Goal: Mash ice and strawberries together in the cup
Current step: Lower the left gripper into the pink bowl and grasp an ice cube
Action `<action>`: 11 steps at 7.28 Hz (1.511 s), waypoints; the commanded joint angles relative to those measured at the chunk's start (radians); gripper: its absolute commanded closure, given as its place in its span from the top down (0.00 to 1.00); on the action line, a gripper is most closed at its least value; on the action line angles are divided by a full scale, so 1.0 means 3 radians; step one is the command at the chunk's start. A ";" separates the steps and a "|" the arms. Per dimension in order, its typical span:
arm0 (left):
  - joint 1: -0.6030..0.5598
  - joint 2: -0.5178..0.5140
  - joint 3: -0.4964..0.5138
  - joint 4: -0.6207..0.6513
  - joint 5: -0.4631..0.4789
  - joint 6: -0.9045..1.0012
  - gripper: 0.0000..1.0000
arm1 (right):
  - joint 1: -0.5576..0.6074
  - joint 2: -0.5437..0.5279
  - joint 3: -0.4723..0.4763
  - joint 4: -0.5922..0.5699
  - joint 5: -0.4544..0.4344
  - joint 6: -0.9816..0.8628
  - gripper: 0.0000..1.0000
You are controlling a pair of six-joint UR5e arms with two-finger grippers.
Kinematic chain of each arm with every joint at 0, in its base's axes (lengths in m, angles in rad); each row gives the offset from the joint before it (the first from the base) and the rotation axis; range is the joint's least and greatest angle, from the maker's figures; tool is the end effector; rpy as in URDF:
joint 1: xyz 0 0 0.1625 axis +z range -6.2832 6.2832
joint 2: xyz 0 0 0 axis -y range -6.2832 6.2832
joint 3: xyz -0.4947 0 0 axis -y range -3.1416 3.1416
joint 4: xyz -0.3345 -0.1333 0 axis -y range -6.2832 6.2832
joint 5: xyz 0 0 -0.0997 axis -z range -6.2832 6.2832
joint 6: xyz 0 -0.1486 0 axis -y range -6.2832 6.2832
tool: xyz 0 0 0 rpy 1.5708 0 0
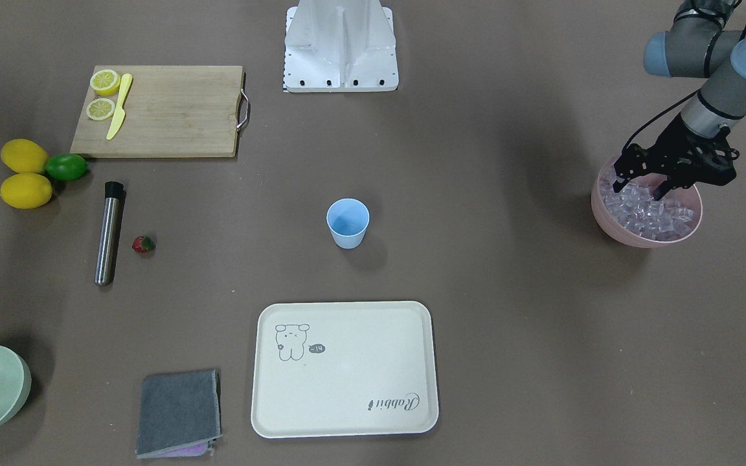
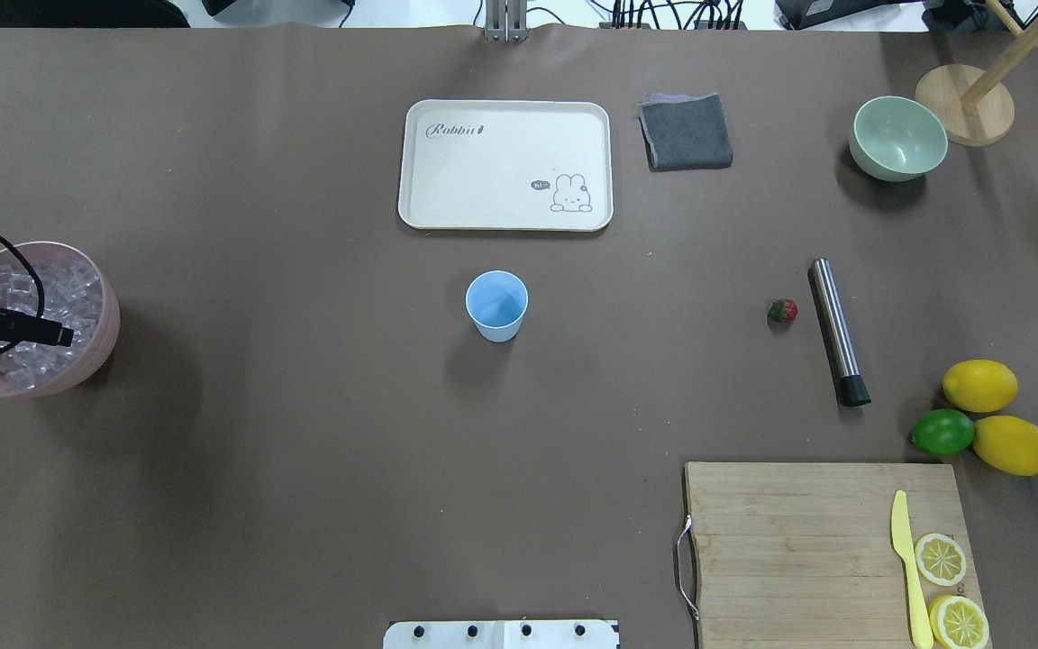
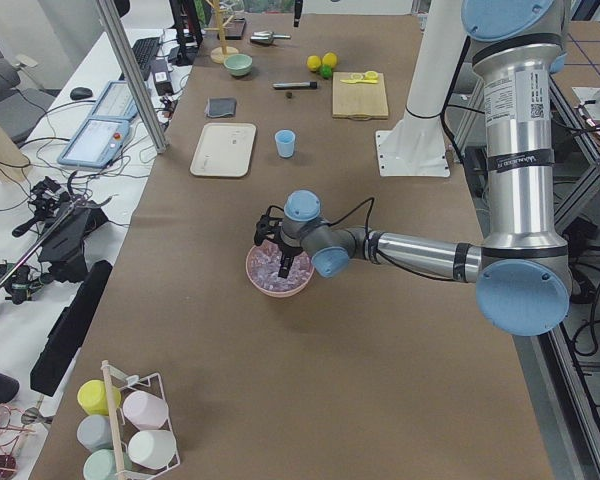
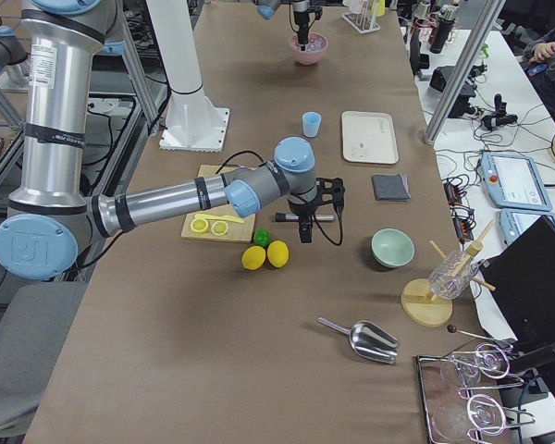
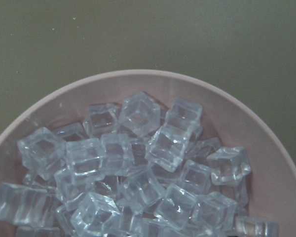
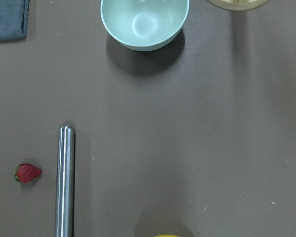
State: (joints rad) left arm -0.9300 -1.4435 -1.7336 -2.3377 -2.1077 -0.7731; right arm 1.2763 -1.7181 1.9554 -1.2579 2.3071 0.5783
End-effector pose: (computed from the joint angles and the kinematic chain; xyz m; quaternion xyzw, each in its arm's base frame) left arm 0.2127 -0.3810 0.6584 0.1277 0.4302 0.0447 0.8925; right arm -0.0826 -0.3878 0.6149 0.0833 -0.4210 0.0302 0.9027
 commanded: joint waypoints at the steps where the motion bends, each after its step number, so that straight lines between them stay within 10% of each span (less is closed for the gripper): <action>1: 0.0006 0.0000 0.0001 0.0000 0.0000 0.0005 0.88 | 0.0000 0.0000 -0.0009 0.0000 0.0000 -0.0005 1.00; 8: 0.0006 0.0015 -0.0015 0.0005 0.0010 0.0051 0.60 | 0.0000 0.0000 -0.0009 0.0000 0.0000 -0.0005 1.00; 11: 0.0006 0.0031 -0.0086 0.0005 0.0005 0.0046 0.22 | 0.0000 0.0000 -0.0009 0.0000 0.0000 -0.0005 1.00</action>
State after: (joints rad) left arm -0.9280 -1.4367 -1.7469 -2.3363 -2.1051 -0.7581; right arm 1.2763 -1.7181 1.9527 -1.2579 2.3071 0.5768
